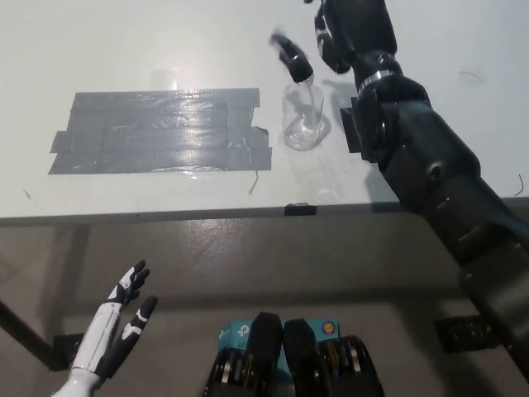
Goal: The robot grabs the black lid of the spray bottle on the desk and places it on the black area of the desk
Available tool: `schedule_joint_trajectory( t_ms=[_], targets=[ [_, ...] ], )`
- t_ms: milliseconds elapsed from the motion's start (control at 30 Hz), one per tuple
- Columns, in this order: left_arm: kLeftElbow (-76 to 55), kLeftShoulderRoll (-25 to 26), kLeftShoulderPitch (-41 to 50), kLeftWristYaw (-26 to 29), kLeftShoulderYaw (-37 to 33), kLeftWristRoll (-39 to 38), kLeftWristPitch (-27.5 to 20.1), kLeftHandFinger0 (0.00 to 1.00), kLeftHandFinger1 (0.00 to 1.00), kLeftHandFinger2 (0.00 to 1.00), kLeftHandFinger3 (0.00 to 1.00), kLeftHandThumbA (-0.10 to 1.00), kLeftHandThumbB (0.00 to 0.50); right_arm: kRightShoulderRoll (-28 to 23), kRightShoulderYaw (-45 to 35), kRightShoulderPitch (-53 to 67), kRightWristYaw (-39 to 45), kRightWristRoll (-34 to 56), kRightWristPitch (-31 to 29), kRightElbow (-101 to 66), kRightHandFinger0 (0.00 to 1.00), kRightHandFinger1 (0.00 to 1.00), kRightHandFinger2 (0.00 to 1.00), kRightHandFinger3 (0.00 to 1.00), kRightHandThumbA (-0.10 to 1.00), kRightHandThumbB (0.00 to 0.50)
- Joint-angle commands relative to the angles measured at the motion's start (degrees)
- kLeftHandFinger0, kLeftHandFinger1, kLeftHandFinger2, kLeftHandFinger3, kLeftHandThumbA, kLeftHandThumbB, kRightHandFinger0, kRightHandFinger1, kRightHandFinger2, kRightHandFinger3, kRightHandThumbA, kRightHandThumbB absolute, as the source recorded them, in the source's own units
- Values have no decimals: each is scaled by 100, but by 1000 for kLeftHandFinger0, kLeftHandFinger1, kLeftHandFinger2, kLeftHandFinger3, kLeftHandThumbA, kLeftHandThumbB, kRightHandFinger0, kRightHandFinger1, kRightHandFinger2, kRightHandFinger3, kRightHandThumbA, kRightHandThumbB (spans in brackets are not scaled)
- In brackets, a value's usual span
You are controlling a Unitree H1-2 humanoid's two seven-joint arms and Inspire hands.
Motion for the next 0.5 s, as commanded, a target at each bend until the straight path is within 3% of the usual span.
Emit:
schedule_joint_trajectory(
  t_ms=[0, 100, 167, 200, 233, 267, 300, 333, 367, 400, 467],
  targets=[
    [-122, 99, -76, -72, -38, -7, -69, 1000, 1000, 1000, 1000, 921, 189, -83, -152, -466, -590, 265, -529, -248, 108, 358, 542, 601, 327, 233],
    [-144, 89, -77, -92, -41, -52, -29, 1000, 1000, 1000, 1000, 916, 187, -112, -246, -478, -530, 360, -518, -345, 166, 398, 569, 635, 411, 213],
    [-114, 92, -116, -103, -37, -68, -40, 1000, 1000, 1000, 1000, 911, 186, -113, -369, -518, -499, 500, -595, -339, 128, 341, 500, 601, 437, 186],
    [-110, 93, -116, -107, -38, -70, -46, 1000, 1000, 1000, 1000, 910, 185, -113, -396, -530, -509, 525, -625, -329, 112, 318, 475, 567, 447, 183],
    [-107, 98, -119, -104, -43, -51, -56, 1000, 1000, 1000, 1000, 910, 184, -117, -432, -543, -608, 545, -698, -314, 96, 259, 406, 462, 456, 180],
    [-103, 99, -123, -99, -46, -30, -52, 1000, 1000, 1000, 1000, 912, 184, -108, -523, -554, -608, 622, -720, -337, 237, 309, 397, 381, 509, 165],
    [-104, 94, -122, -95, -47, -16, -36, 1000, 1000, 1000, 1000, 913, 185, -102, -580, -559, -578, 670, -701, -362, 336, 282, 359, 344, 535, 165],
    [-99, 93, -119, -91, -47, -11, -53, 1000, 1000, 1000, 1000, 914, 184, -98, -663, -569, -487, 767, -701, -377, 548, 347, 382, 338, 586, 166],
    [-98, 88, -114, -86, -45, -14, -70, 1000, 1000, 1000, 1000, 914, 184, -110, -726, -594, -404, 811, -609, -440, 419, 219, 270, 284, 651, 146],
    [-102, 87, -111, -89, -45, -20, -66, 1000, 1000, 1000, 1000, 914, 185, -124, -736, -595, -403, 814, -635, -475, 303, 221, 269, 269, 638, 149],
    [-97, 99, -116, -93, -46, -15, -69, 1000, 1000, 1000, 1000, 915, 186, -154, -714, -601, -366, 759, -632, -532, 75, 116, 202, 218, 567, 177]
  ],
)
